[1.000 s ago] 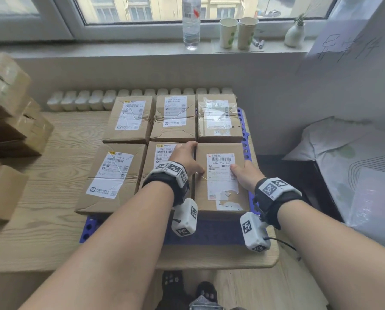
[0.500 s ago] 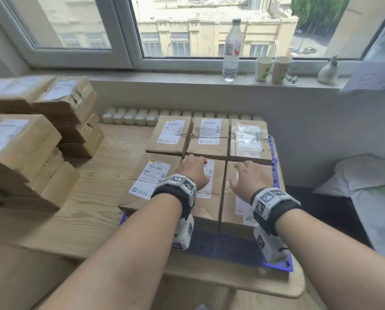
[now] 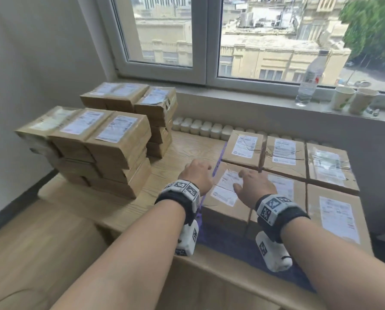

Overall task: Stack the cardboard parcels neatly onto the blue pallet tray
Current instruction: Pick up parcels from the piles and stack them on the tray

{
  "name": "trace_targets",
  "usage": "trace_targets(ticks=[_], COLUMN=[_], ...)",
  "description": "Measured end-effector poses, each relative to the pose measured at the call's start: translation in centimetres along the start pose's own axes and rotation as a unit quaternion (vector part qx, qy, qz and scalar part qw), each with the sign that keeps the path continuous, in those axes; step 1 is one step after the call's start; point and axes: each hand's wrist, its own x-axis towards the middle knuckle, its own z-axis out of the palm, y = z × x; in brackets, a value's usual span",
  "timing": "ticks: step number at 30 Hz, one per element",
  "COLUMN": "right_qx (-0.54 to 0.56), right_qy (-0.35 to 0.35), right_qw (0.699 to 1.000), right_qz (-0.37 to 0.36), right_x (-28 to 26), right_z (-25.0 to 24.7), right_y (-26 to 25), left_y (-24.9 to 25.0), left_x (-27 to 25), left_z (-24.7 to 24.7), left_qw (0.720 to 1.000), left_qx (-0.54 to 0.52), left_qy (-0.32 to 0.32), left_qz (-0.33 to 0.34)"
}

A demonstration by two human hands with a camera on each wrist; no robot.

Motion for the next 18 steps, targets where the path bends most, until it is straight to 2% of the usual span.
trace_targets(ticks=[6, 11, 14, 18], right_qx=[0.005, -0.009, 0.003, 0.026], right_qy=[-0.003, 0.011, 0.022, 0.02], right_qw=[1.0, 0.999, 0.998, 0.998], right_qz=[-0.026, -0.051, -0.053, -0.05], right_x=[0.6, 1.2, 1.7, 2.8], right_z=[0.8, 1.1, 1.3, 1.5], right_y=[-10.4, -18.4, -22.1, -25.4], left_y=[-9.2, -16.2, -19.2, -21.3], left_x=[-1.1, -1.9, -2.0, -1.4], left_z=[-4.9, -9.3, -11.6, -14.2], left_qw=[1.0, 0.999, 0.997, 0.986], left_qx=[-0.002, 0.013, 0.022, 0.007], left_qy=[0.011, 0.046, 0.08, 0.162], left_qz=[-0.016, -0.016, 0.004, 0.029])
